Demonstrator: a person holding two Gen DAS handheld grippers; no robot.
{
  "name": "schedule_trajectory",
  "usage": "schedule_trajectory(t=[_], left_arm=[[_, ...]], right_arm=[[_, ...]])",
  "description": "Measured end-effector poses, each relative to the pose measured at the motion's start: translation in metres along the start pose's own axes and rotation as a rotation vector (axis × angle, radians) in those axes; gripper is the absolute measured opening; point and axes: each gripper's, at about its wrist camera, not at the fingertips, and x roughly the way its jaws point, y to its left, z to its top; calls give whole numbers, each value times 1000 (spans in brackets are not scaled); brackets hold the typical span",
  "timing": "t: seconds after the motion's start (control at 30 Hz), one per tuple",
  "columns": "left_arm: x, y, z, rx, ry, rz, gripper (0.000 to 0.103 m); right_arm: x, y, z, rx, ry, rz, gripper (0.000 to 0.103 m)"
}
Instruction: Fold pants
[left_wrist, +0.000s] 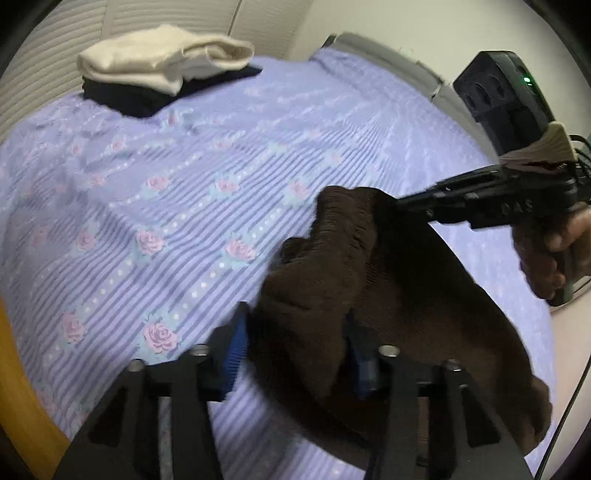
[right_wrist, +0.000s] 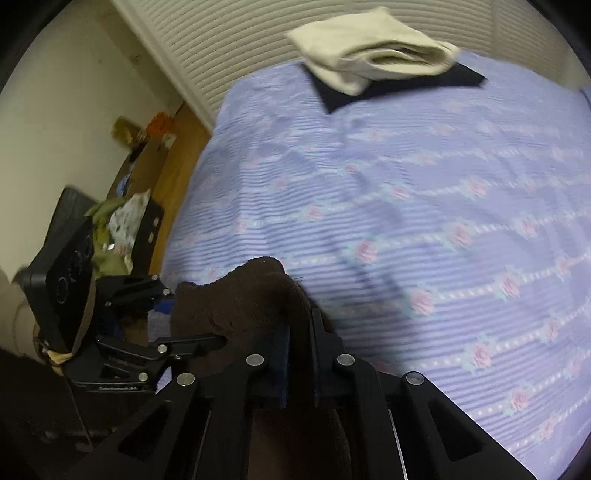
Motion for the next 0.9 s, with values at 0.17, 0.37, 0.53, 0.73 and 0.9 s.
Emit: schedule_trajectory(t=[0.17, 0.37, 0.53, 0.73, 0.9], left_arm=[[-7, 14, -4, -44, 18, -25, 65], [-10, 19, -11, -104, 28, -40, 70], [3, 19, -16, -138, 55, -78, 72], [15, 21, -20, -196, 63, -116, 72], [17, 25, -19, -253, 61, -127, 60]], right_arm=[[13, -1, 3, -91, 25, -32, 34], [19, -10, 27, -166, 95, 110, 53], [43, -28, 44, -154, 242, 288, 53], [90, -35, 49, -125, 462, 438, 53], [124, -35, 49, -84, 576, 530, 54]])
